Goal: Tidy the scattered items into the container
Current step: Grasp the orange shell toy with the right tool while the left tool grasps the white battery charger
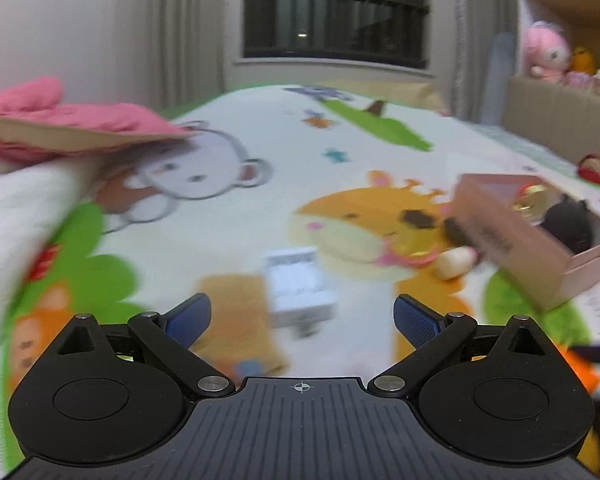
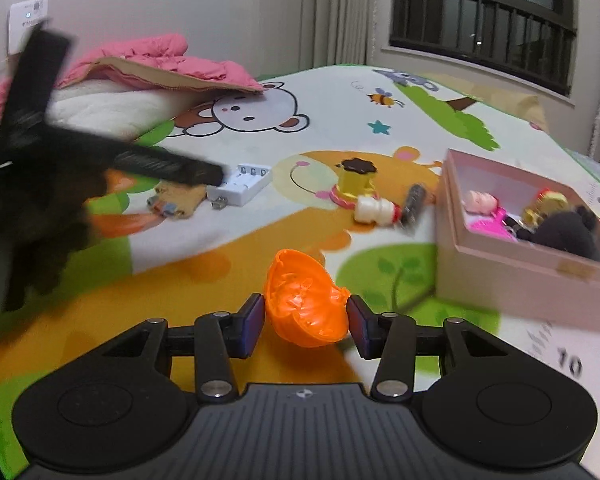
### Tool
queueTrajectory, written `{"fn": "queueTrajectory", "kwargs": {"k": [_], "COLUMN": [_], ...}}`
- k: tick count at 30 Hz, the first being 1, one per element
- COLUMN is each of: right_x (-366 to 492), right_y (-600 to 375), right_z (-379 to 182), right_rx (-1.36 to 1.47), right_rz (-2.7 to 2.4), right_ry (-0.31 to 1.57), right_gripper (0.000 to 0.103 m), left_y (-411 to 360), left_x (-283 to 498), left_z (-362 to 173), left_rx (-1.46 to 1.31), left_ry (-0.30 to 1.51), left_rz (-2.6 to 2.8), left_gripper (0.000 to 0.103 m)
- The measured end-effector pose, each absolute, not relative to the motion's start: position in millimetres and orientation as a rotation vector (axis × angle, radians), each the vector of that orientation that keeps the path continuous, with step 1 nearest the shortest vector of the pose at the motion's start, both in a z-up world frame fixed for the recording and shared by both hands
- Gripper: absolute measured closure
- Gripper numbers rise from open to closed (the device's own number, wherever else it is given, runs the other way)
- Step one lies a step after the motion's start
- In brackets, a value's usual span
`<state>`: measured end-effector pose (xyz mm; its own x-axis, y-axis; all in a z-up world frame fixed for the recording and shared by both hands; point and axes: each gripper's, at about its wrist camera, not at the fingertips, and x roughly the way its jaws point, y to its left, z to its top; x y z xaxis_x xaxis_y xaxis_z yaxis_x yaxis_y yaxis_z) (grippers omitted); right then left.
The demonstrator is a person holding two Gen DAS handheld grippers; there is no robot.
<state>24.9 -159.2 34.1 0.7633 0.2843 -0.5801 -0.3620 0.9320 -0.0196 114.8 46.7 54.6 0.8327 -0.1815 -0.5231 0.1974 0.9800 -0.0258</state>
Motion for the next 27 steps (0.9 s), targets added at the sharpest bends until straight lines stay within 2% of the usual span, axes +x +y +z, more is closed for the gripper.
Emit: {"fn": "queueTrajectory", "kwargs": {"k": [5,11,14,19,24,27], "right_x": [15,16,15,14,17,17], "right_y": [-161,-164,-165,-165,-167,-167], "right_z": [16,7,4,3,2,2], "right_rx": [-0.156,-0.133,-0.129,-0.125,-0.103,-0.101], "right_rz": [0.318,0.321,0.32,0.314,0.32,0.307], "right_ry": [0.608,0.595,0.586,0.577,0.58,0.576], "right_gripper": [0.058,0.057,0.056,0.052,0.05,0.044], "left_y": [25,43,48,51,43,41], "left_x": [142,161,165,159,156,162], "left_z": [34,21,23,29,21,19], "left_rx": [0.067,0.036,0.01,-0.072,-0.033,-0.002], "left_ry": [0.621,0.667,0.661,0.638,0.672,0.676], "left_rz": [-0.195,-0.133,-0.153,-0.224,-0.273,-0.232], "left_gripper": [0.003,0.005,0.03,0.028,0.015,0.011]}}
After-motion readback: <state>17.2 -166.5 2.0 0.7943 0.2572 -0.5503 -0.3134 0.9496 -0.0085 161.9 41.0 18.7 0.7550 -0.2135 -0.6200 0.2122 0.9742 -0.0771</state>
